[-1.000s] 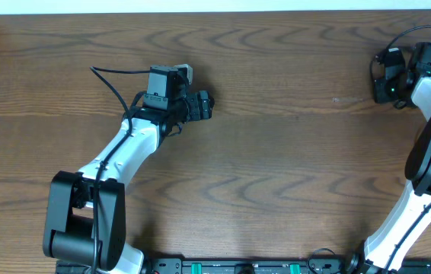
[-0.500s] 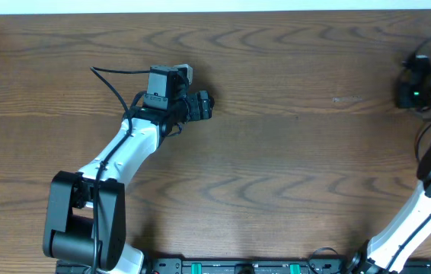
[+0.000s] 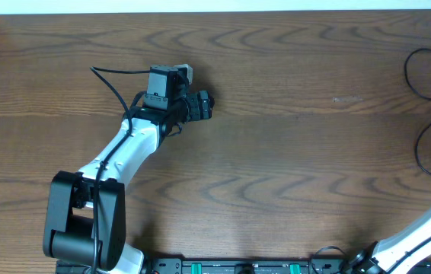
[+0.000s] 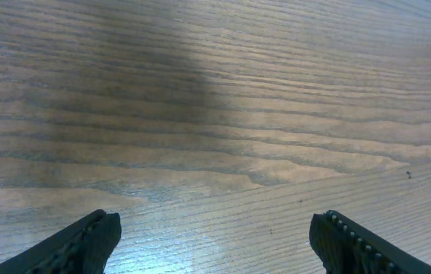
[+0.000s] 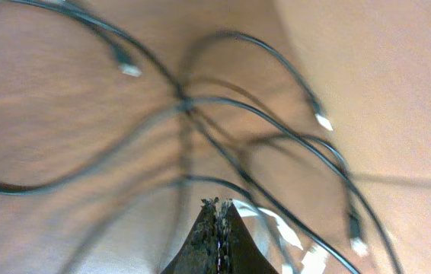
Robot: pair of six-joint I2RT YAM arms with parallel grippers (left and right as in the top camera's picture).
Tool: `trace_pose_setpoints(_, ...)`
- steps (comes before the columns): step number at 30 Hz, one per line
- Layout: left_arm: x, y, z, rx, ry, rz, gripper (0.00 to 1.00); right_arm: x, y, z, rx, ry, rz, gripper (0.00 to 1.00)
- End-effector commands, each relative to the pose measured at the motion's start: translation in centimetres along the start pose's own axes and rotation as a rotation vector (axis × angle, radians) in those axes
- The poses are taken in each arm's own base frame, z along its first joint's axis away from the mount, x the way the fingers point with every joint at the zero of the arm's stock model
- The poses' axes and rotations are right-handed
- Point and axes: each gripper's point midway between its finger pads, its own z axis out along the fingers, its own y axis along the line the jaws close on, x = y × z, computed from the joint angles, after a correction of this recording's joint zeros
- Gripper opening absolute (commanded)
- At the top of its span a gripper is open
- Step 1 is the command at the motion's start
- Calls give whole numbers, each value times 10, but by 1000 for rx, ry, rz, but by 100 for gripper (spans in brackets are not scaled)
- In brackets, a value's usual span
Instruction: Untangle cables
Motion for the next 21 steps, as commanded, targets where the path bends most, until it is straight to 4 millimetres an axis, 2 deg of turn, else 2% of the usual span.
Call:
trace_pose_setpoints(1,-11,-7,-8,15,-30,12,85,1,-28,-17,36,-14,83,1)
trace_pose_setpoints(2,-11,-7,-8,15,-30,12,84,2,-26,-17,7,-22,89,1)
trace_pose_setpoints(6,-11,-7,-8,15,-31,12,84,-8,10,-23,-246,-96,103,6)
trace_pose_setpoints(7,-11,-7,-8,15,-31,12,84,-11,20,-26,-303,-115,102,15)
trace_pose_setpoints(8,-11,-7,-8,15,-30,12,84,-17,34,-31,-380,-143,99,37)
trace_pose_setpoints(9,-11,-7,-8,15,-30,12,85,-24,53,-38,-474,-175,92,75)
trace_pose_setpoints(10,-11,-7,-8,15,-30,12,84,-27,62,-42,-515,-188,88,99)
trace_pose_setpoints(13,-11,-7,-8,15,-31,12,84,-36,106,-57,-668,-207,57,99)
trace_pose_setpoints(15,-11,-7,-8,15,-31,12,85,-36,131,-61,-700,-182,24,99)
trace_pose_setpoints(17,-11,-7,-8,15,-30,12,85,-34,159,-66,-734,-156,-27,99)
trace_pose_setpoints(20,-11,-7,-8,15,-31,12,84,-24,221,-74,-745,-61,-133,99)
trace_pose_setpoints(21,-11,-7,-8,15,-31,12,85,-21,231,-75,-735,-39,-155,99)
